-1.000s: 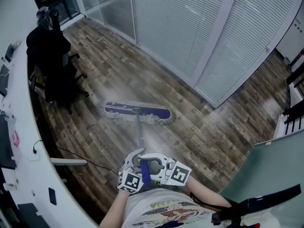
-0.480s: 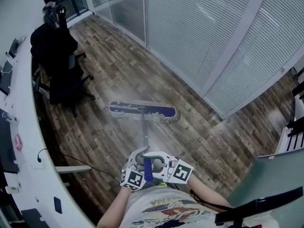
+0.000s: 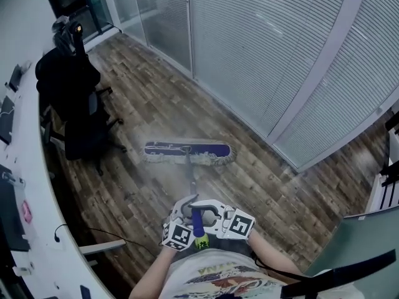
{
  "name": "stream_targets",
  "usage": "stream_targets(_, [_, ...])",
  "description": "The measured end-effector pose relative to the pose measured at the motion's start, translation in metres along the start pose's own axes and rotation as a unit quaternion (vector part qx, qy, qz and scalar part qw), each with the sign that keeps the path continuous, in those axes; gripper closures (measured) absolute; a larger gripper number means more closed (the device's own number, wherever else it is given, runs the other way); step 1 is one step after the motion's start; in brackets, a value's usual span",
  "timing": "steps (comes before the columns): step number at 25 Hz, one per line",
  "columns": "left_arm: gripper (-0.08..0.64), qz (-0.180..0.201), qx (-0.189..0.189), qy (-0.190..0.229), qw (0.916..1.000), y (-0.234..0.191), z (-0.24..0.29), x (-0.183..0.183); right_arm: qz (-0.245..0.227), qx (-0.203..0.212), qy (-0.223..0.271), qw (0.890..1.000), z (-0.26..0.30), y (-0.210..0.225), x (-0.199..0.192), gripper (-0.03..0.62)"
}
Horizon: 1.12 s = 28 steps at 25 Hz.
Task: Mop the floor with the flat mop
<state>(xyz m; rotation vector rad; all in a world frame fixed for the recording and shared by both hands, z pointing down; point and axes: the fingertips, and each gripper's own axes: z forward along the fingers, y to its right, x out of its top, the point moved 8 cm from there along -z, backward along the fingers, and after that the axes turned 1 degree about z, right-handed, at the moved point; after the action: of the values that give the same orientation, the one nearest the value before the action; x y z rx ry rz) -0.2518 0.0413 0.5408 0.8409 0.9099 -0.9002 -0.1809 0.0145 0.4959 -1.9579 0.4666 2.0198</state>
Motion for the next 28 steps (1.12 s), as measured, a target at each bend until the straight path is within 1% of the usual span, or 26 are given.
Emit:
stream_targets(3, [0.439, 0.003, 0.010, 0.001, 0.9999, -0.035, 0.030, 0.001, -0.002, 0.009, -0.002, 1.000, 0.003, 0.047, -0.001, 0.370])
stream_targets(6, [0.439, 0.003, 0.022, -0.003, 0.9998, -0.077, 0.065, 0.002, 0.000, 0.018, 0.004, 1.000, 0.007, 0.103, -0.002, 0.370])
stream_targets(9, [0.439, -0.003, 0.035, -0.012, 0.9993, -0.128, 0.110, 0.004, 0.008, 0.028, 0.020, 0.999, 0.011, 0.173, -0.004, 0.370])
stream_targets(12, [0.437, -0.007, 0.043, -0.020, 0.9988, -0.182, 0.166, 0.013, 0.021, 0.032, 0.034, 0.999, 0.007, 0.252, -0.001, 0.368])
stream_targets(15, [0.437, -0.010, 0.049, -0.023, 0.9985, -0.233, 0.213, 0.027, 0.029, 0.029, 0.024, 0.999, 0.003, 0.324, 0.008, 0.369])
stream_targets(18, [0.437, -0.019, 0.062, -0.023, 0.9977, -0.271, 0.249, 0.031, 0.036, 0.037, 0.022, 0.998, 0.004, 0.377, 0.008, 0.368])
stream_targets(21, [0.434, -0.027, 0.068, -0.023, 0.9970, -0.301, 0.273, 0.028, 0.045, 0.037, 0.023, 0.998, 0.010, 0.415, 0.001, 0.365])
stream_targets(24, [0.433, -0.028, 0.069, -0.018, 0.9971, -0.325, 0.277, 0.030, 0.050, 0.028, 0.020, 0.998, 0.023, 0.435, 0.005, 0.365])
stream_targets(26, [0.431, -0.037, 0.076, -0.018, 0.9962, -0.327, 0.276, 0.031, 0.053, 0.031, 0.017, 0.998, 0.025, 0.437, 0.006, 0.365])
stream_targets(28, [0.428, -0.045, 0.081, -0.019, 0.9955, -0.314, 0.276, 0.030, 0.060, 0.030, 0.013, 0.998, 0.016, 0.428, 0.003, 0.365])
